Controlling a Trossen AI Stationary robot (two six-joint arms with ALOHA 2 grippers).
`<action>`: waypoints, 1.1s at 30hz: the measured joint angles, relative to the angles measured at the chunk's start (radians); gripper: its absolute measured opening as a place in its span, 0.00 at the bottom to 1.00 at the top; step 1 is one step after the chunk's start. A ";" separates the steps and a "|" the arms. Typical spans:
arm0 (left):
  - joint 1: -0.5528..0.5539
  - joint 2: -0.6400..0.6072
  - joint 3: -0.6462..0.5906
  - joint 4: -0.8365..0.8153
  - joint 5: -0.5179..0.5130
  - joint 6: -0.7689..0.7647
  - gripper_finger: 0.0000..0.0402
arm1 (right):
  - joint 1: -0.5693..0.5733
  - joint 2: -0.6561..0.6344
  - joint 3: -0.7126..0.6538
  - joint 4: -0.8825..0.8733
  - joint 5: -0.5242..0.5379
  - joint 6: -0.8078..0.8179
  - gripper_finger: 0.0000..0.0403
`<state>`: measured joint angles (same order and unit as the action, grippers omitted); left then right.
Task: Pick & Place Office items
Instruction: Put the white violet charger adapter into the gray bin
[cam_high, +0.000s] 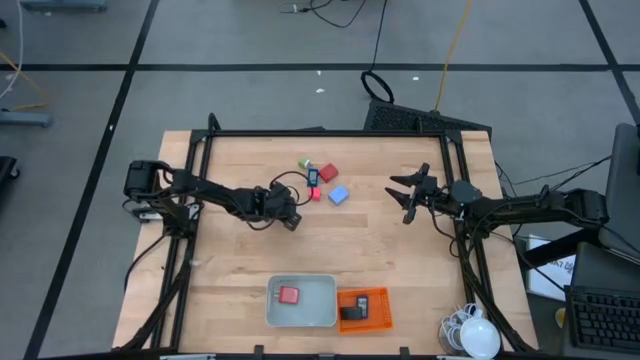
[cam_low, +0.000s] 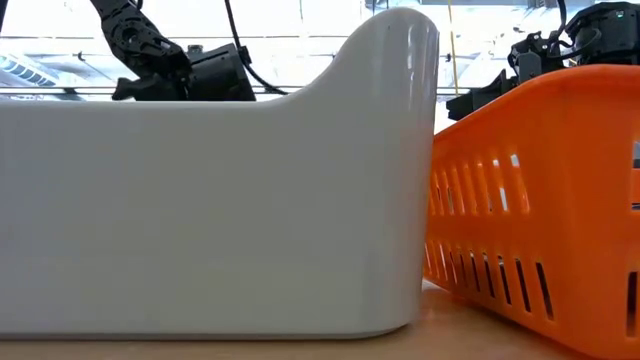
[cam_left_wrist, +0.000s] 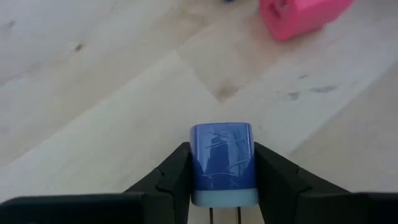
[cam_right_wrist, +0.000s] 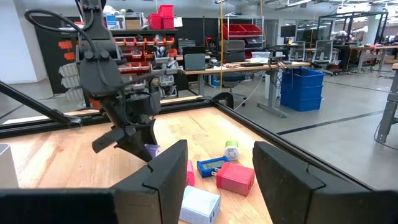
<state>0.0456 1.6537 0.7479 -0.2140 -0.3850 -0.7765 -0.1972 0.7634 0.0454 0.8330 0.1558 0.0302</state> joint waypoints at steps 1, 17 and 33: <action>-0.003 -0.007 0.000 0.006 0.001 0.007 0.33 | 0.000 0.000 0.000 0.000 0.000 0.000 0.42; -0.170 -0.225 0.000 0.065 -0.005 0.163 0.31 | 0.000 0.000 0.000 0.000 0.000 0.000 0.42; -0.264 -0.248 0.000 0.126 -0.003 0.222 0.13 | 0.000 0.000 0.000 0.000 0.000 0.000 0.42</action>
<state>-0.2188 1.4059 0.7475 -0.0879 -0.3878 -0.5549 -0.1970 0.7631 0.0454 0.8327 0.1558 0.0302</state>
